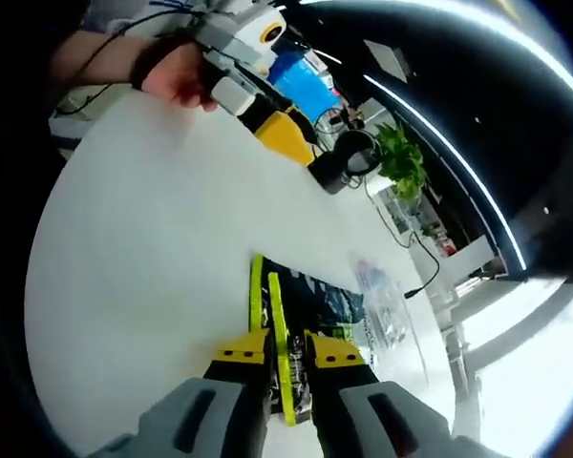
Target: Clip sheet goods on table flip sheet goods clip sheet goods scan sheet goods put sheet goods back to table
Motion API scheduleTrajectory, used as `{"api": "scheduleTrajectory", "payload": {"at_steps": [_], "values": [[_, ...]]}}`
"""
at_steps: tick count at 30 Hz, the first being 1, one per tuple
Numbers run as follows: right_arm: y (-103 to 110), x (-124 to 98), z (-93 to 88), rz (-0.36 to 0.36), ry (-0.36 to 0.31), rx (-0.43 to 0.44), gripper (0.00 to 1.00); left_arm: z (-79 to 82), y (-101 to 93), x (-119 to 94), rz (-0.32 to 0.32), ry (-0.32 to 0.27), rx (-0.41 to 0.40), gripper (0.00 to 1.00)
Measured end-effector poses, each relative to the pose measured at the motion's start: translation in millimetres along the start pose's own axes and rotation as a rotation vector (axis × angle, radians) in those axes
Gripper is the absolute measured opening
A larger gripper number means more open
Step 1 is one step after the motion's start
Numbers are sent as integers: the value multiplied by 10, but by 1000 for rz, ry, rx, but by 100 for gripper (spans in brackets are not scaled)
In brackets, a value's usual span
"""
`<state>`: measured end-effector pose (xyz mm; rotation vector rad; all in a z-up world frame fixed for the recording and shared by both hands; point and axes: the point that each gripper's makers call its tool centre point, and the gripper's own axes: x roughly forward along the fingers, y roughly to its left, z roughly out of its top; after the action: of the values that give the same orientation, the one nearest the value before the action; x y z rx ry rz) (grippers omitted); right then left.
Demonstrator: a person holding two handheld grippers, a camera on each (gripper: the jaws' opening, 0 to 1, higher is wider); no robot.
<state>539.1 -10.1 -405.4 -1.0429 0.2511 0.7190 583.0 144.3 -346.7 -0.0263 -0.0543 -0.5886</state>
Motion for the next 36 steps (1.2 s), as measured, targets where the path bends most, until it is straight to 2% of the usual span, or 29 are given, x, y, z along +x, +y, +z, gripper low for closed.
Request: {"api": "scheduleTrajectory", "payload": {"at_steps": [5, 12, 18, 21, 26, 31, 36], "values": [[42, 52, -41, 71, 1, 121, 0, 3, -4, -1, 1, 0, 1, 41], [39, 58, -44, 61, -7, 122, 0, 0, -15, -1, -1, 0, 1, 41], [61, 40, -26, 55, -9, 33, 0, -4, -26, -1, -3, 2, 2, 41], [64, 18, -22, 61, -18, 24, 0, -3, -30, -3, -3, 1, 1, 41], [107, -49, 56, 98, -74, 138, 0, -10, -57, 0, -10, 5, 6, 41], [65, -95, 73, 80, -104, 167, 0, -11, -48, 2, -8, 5, 6, 41], [134, -218, -14, 103, -88, 175, 0, -14, -52, 3, -8, 7, 10, 41]]}}
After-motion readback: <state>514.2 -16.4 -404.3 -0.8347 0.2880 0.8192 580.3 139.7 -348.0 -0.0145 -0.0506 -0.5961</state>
